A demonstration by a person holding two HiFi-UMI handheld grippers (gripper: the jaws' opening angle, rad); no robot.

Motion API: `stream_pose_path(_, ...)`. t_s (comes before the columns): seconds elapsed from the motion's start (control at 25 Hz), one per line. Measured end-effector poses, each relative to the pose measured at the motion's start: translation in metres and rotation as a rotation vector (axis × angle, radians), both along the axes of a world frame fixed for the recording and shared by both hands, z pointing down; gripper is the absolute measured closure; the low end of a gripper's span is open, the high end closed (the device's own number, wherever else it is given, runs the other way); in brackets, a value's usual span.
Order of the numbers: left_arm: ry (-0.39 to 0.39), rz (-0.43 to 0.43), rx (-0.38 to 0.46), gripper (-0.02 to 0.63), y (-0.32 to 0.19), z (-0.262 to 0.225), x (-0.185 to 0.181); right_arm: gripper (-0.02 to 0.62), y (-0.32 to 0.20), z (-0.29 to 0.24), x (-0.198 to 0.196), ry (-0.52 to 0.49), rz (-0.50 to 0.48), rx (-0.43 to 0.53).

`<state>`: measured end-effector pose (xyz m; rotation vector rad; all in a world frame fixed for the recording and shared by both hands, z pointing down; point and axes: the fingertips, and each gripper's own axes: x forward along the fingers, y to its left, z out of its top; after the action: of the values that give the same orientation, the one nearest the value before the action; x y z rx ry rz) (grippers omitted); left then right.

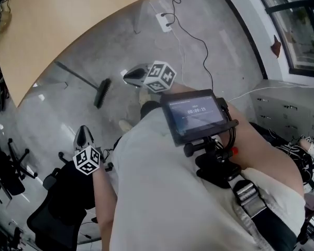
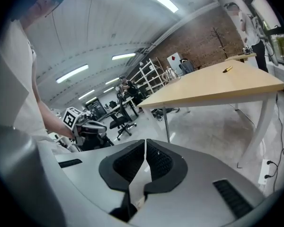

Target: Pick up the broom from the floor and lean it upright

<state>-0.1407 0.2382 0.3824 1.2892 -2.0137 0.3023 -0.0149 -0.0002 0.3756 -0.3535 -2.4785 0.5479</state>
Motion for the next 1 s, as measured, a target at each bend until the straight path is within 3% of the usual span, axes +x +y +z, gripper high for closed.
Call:
stream_pose_path(0.2,-0.002,0.079,0.091,0.578,0.018,-0.024,0.012,0.572,0.049,-0.040,-0.009,-0.062,0.038,0.002)
stream_pose_path(0.44,-0.010,0.159,0.204,0.578,0.016,-0.059,0.026,0.572,0.079,-0.072,0.009,-0.128,0.080,0.055)
stream_pose_path(0.72,-0.003,0.244,0.272,0.578,0.025,-0.062,0.019,0.572,0.121,-0.075,0.006,-0.147,0.104,0.086)
stream_pose_path(1.0,-0.017,0.255,0.296,0.578,0.054,-0.074,0.003,0.572,0.154,-0.087,-0.012,-0.165,0.111,0.119)
